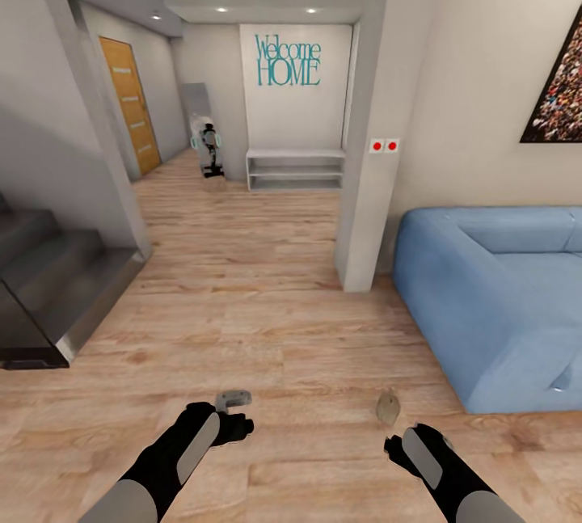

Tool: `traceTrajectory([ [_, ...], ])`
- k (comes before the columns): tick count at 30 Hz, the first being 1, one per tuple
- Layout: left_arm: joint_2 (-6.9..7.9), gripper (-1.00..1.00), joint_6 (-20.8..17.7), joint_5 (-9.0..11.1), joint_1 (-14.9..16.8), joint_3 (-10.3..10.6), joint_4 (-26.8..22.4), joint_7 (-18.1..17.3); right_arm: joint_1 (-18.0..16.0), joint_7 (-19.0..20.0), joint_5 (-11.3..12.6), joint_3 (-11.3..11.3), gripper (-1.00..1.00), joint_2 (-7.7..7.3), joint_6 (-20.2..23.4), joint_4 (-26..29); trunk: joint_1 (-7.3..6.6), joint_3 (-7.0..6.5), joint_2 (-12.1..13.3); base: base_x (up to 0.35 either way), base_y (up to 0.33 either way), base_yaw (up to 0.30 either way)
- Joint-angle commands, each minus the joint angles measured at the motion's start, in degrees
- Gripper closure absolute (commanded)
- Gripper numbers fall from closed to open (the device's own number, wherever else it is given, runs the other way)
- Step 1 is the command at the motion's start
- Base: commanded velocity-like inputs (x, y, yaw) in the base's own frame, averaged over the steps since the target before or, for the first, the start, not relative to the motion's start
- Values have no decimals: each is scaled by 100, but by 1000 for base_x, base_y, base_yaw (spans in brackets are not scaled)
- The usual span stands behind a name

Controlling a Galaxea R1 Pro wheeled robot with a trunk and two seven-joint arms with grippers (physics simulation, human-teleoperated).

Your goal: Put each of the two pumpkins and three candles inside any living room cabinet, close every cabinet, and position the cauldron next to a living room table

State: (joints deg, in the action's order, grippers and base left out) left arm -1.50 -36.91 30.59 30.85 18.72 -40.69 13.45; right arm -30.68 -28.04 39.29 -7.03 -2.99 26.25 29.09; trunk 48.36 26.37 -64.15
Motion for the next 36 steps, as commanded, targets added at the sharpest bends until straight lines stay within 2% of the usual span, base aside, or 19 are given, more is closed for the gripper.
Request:
traceTrajectory([
  [1,0,-100,0,0,0,0,0,0,0,0,0,0,-100,0,0,0,0,0,0,323,-90,0],
  [19,0,-100,0,0,0,0,0,0,0,0,0,0,-100,-1,-6,0,0,0,0,323,-40,0],
  [36,-8,-100,-7,0,0,0,0,-6,0,0,9,2,-100,-4,-7,-3,0,0,0,301,-156,0],
])
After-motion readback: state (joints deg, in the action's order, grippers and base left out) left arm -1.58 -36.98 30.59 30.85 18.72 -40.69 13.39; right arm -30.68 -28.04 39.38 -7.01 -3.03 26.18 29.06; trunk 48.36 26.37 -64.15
